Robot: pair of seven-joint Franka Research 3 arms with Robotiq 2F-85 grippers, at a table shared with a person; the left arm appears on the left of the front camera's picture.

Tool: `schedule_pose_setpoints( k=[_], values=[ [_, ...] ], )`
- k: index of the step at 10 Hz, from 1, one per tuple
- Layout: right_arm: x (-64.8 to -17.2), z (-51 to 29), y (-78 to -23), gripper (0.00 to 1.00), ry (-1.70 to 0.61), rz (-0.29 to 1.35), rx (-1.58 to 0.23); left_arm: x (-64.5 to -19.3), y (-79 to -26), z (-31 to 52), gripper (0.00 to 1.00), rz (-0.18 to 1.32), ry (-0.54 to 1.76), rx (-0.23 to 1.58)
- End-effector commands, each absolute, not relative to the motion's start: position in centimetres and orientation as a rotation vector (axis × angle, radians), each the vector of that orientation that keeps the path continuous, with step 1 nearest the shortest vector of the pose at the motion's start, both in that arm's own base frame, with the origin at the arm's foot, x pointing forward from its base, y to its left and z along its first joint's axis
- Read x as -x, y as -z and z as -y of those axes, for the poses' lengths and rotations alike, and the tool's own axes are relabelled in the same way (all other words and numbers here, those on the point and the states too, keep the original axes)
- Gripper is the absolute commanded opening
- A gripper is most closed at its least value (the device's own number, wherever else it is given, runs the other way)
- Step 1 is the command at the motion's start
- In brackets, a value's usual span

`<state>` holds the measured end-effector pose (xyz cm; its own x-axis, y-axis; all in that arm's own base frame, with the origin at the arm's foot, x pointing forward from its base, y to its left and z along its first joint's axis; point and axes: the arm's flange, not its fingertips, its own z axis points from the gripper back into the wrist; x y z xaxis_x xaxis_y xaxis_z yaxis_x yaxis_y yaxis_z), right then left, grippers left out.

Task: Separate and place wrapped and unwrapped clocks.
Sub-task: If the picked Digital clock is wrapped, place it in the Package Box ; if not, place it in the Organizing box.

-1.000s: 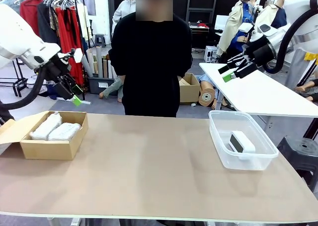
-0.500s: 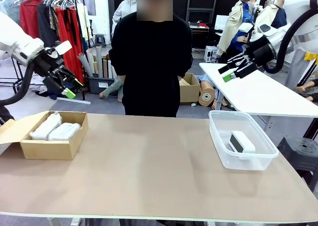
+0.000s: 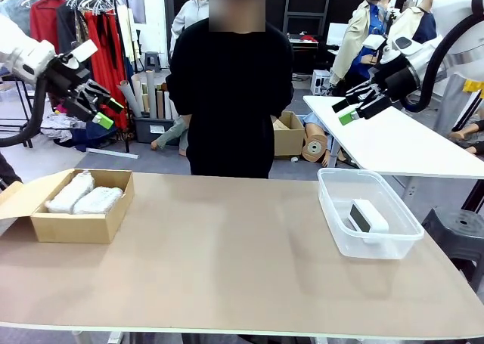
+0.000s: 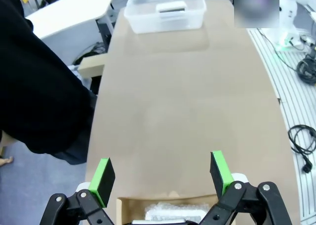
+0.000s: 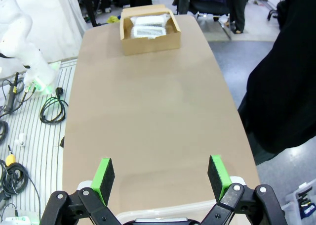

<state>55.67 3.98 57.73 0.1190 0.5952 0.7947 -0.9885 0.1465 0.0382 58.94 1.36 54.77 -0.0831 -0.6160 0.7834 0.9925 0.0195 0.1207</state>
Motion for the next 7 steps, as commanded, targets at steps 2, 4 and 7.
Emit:
schedule_pose_setpoints(
  k=[2,4,7],
  values=[
    [-55.64,-4.0,-57.9,1.0,-1.298,0.732,-0.678,-59.45,-55.0,-0.68,1.0,0.835,1.476,0.621],
    [-55.64,-4.0,-57.9,1.0,-1.298,0.732,-0.678,-59.5,-55.05,-0.67,1.0,0.843,1.471,0.613],
    [-55.64,-4.0,-57.9,1.0,-1.298,0.732,-0.678,-59.3,-55.04,-0.69,1.0,0.823,1.485,0.611]
  ],
)
